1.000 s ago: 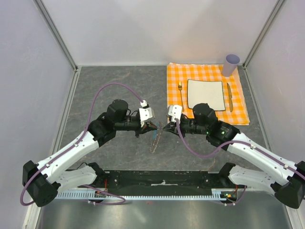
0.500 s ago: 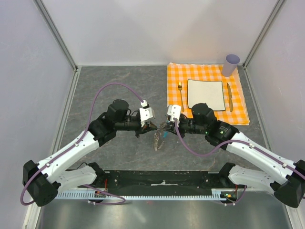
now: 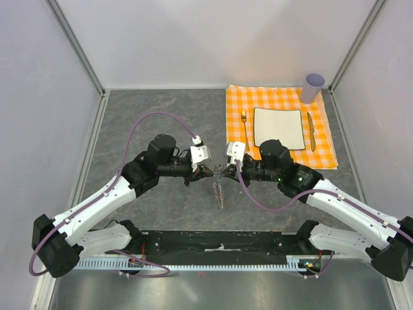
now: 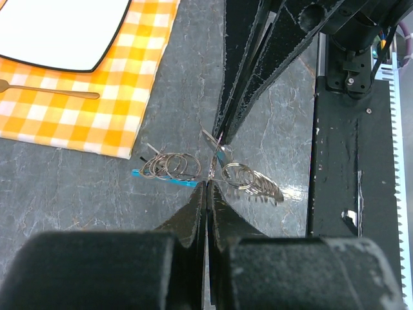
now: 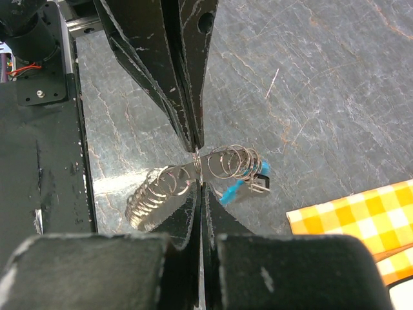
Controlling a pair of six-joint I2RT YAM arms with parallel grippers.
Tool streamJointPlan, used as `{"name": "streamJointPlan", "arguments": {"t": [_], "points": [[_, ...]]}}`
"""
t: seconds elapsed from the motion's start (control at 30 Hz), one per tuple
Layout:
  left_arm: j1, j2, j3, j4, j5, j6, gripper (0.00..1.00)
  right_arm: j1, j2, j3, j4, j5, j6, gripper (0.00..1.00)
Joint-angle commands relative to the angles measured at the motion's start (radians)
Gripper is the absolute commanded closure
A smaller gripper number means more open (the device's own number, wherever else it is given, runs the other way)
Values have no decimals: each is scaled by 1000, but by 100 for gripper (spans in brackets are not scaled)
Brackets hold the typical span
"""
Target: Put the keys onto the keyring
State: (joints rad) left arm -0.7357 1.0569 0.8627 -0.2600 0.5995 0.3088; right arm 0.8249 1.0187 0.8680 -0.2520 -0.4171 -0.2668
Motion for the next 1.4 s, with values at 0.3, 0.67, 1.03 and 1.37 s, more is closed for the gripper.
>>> {"name": "streamJointPlan", "arguments": {"t": [0.3,0.67,1.03,1.37], "points": [[-5,-6,38,27,-7,-22,98,3,11,3,22,-14,-9,100],[-5,2,41,27,9,-28,98,5,21,5,20,-6,-6,100],[-22,49,10,33,-24,-51,98,5,23,-15,13,52,-2,100],[-24,95,-4,48,-30,-53,98,8,20,-49,-23,109,28,100]]}}
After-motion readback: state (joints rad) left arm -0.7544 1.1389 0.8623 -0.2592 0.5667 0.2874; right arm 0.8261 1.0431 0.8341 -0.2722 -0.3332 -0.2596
